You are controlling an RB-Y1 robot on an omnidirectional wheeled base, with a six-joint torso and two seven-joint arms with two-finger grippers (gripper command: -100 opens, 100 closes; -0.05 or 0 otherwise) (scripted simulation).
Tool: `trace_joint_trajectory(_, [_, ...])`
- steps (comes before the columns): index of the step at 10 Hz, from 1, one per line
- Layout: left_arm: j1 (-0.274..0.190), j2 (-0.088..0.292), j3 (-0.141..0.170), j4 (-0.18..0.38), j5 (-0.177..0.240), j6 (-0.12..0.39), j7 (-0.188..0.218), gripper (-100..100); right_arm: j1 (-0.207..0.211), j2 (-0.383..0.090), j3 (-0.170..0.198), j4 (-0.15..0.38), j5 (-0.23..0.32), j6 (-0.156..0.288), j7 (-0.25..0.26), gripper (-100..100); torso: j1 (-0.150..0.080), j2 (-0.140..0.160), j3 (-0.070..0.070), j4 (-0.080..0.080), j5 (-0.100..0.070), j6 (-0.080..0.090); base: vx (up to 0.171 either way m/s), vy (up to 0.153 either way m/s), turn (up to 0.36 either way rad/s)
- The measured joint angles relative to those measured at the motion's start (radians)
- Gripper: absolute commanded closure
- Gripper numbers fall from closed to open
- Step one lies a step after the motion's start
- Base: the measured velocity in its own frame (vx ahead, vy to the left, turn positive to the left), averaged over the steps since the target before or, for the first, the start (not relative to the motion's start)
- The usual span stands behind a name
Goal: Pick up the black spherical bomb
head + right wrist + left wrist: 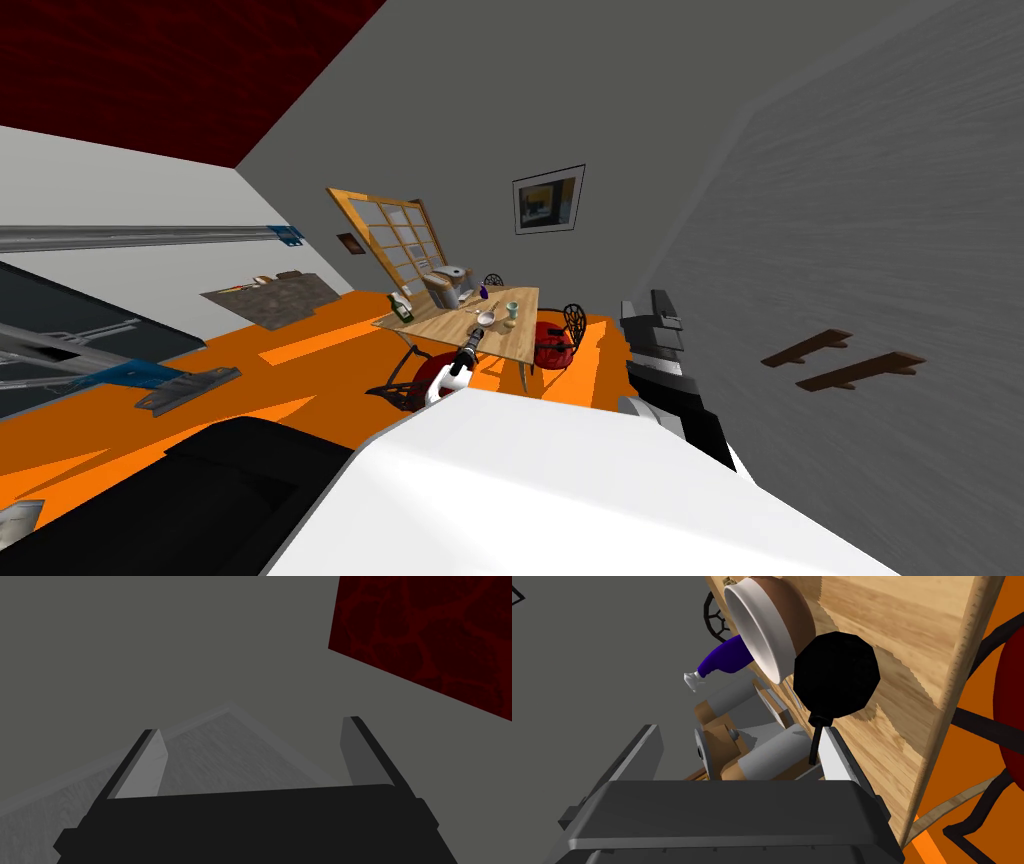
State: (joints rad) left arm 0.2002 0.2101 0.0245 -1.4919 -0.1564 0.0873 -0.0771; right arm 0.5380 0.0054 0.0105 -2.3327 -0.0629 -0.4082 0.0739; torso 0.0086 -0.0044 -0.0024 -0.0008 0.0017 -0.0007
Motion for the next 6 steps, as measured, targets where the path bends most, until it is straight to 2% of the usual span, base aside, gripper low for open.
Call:
trace_joint_trajectory(2, [-0.011, 0.012, 0.003, 0.034, -0.001, 0.031, 0.003, -100, 0.000, 0.000, 0.000, 0.000, 0.000, 0.000, 0.000, 0, -0.001, -0.001, 0.000, 0.000, 0.000, 0.000, 0.076, 0.088, -0.012])
trace_joint_trajectory(4, [-0.007, 0.015, 0.003, 0.042, -0.005, 0.070, 0.002, -100, 0.000, 0.000, 0.000, 0.000, 0.000, 0.000, 0.000, 0, -0.001, 0.000, 0.000, 0.000, 0.000, 0.000, 0.053, 0.084, -0.013])
trace_joint_trajectory(5, [-0.007, 0.016, 0.003, 0.043, -0.005, 0.076, 0.002, 0, 0.000, 0.000, 0.000, 0.000, 0.000, 0.000, 0.000, 0, -0.004, 0.002, 0.001, 0.000, -0.001, 0.000, 0.006, 0.010, 0.000])
trace_joint_trajectory(6, [-0.007, 0.016, 0.003, 0.043, -0.005, 0.075, 0.002, -100, 0.000, 0.000, 0.000, 0.000, 0.000, 0.000, 0.000, 0, -0.007, 0.003, 0.002, 0.001, -0.001, 0.000, -0.004, 0.013, -0.080])
